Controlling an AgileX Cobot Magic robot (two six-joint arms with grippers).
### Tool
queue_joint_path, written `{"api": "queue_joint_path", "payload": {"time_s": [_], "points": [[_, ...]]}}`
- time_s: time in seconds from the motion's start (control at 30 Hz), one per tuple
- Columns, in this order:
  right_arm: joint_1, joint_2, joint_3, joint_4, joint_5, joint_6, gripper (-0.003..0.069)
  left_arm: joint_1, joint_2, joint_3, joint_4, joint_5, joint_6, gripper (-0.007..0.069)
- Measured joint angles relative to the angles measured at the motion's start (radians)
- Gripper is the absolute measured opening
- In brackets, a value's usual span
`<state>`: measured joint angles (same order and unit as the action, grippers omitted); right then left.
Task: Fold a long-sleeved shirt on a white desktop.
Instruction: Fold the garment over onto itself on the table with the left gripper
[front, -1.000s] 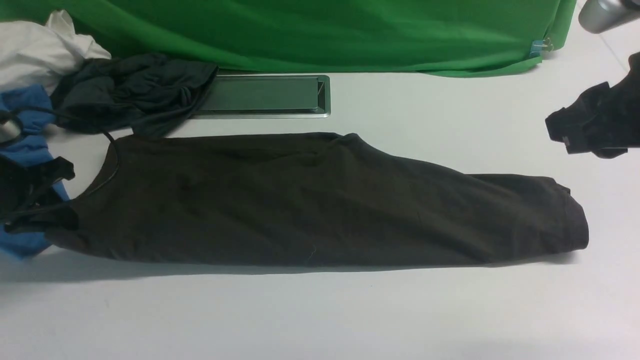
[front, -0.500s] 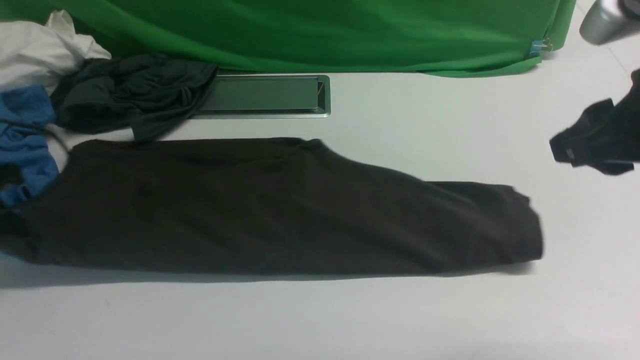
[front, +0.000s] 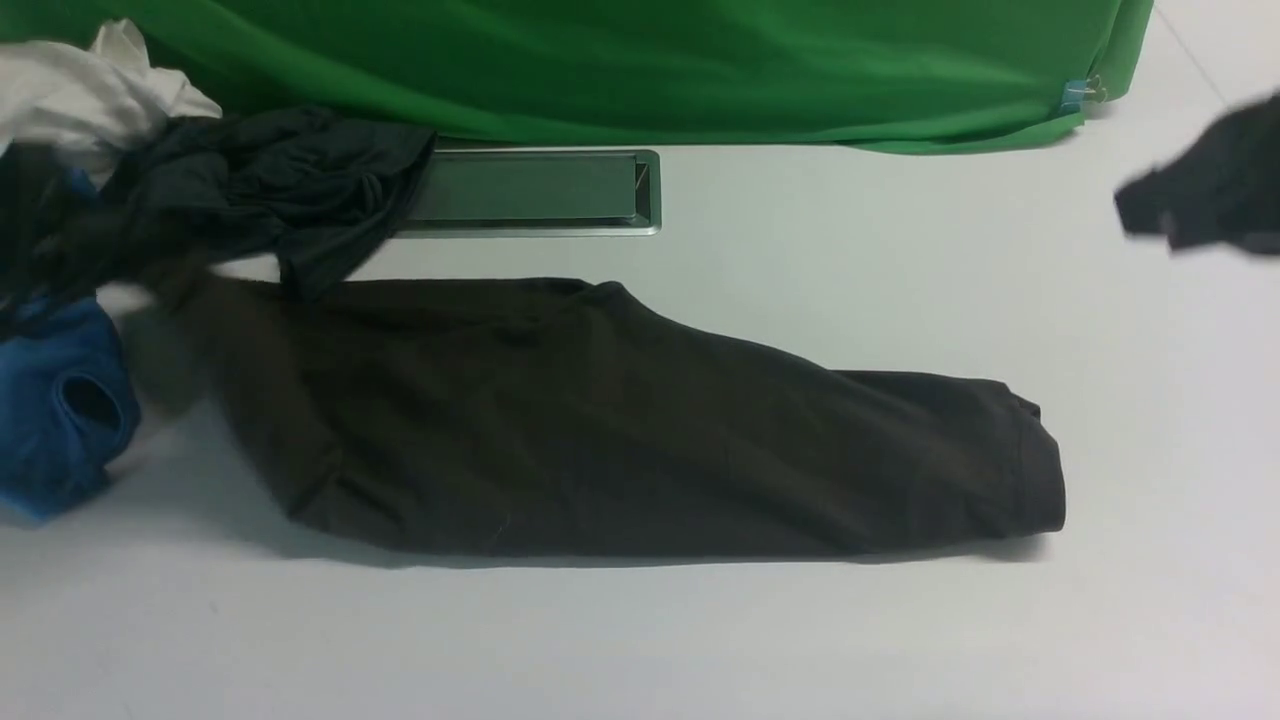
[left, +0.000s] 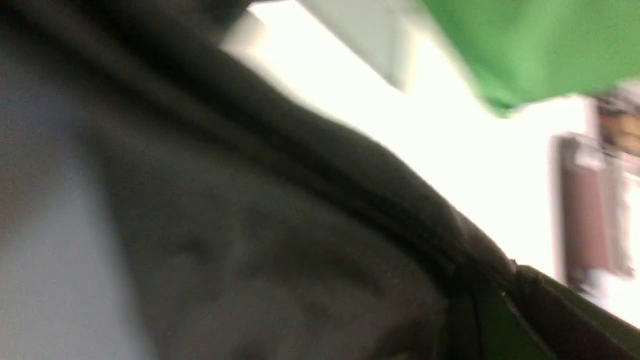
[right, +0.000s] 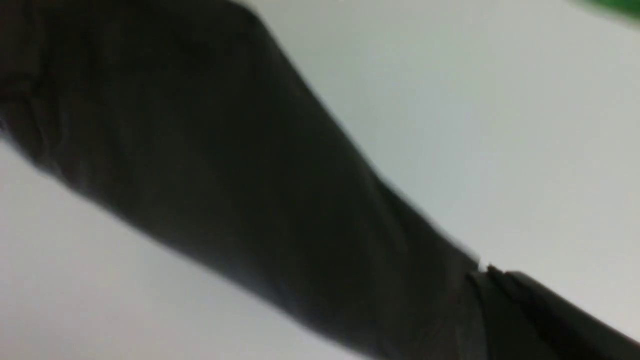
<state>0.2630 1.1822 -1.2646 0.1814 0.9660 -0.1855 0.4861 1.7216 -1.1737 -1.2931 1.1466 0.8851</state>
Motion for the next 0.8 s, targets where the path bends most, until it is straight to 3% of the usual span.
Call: {"api": "queue_joint_path", "payload": {"time_s": [0.1,0.13,0.2,0.23,0.3,0.47,0.57,0.67,0.8], "points": [[0.0,0.0,-0.059,0.0,0.001,-0.002,0.0027,-0.219,-0.001,-0.096,-0.031,-0.049,-0.006,0.0031],[0.0,0.0,-0.062,0.0,0.003,-0.002,0.0027,-0.219,-0.001,-0.096,-0.031,-0.055,-0.008,0.0031],[0.0,0.0,-0.098,0.001,0.019,-0.002,0.0027,-0.475,0.021,-0.206,-0.032,-0.156,-0.032,0.0031],[0.0,0.0,-0.099,0.001,0.021,-0.002,0.0027,-0.493,0.027,-0.214,-0.032,-0.17,-0.038,0.0031],[0.0,0.0,-0.108,0.001,0.031,-0.002,0.0027,-0.634,0.058,-0.277,-0.03,-0.226,-0.054,0.0031],[0.0,-0.005,-0.111,0.001,0.063,-0.002,0.0027,-1.055,0.222,-0.422,0.046,-0.402,-0.112,0.0031],[0.0,-0.021,-0.111,0.0,0.067,-0.005,0.0027,-1.219,0.329,-0.432,0.176,-0.583,-0.189,0.0052],[0.0,-0.035,-0.114,0.0,0.071,-0.006,0.0027,-1.32,0.434,-0.432,0.335,-0.72,-0.308,0.0104],[0.0,-0.046,-0.115,0.0,0.077,-0.012,0.0034,-1.338,0.485,-0.432,0.408,-0.743,-0.38,0.0223]]}}
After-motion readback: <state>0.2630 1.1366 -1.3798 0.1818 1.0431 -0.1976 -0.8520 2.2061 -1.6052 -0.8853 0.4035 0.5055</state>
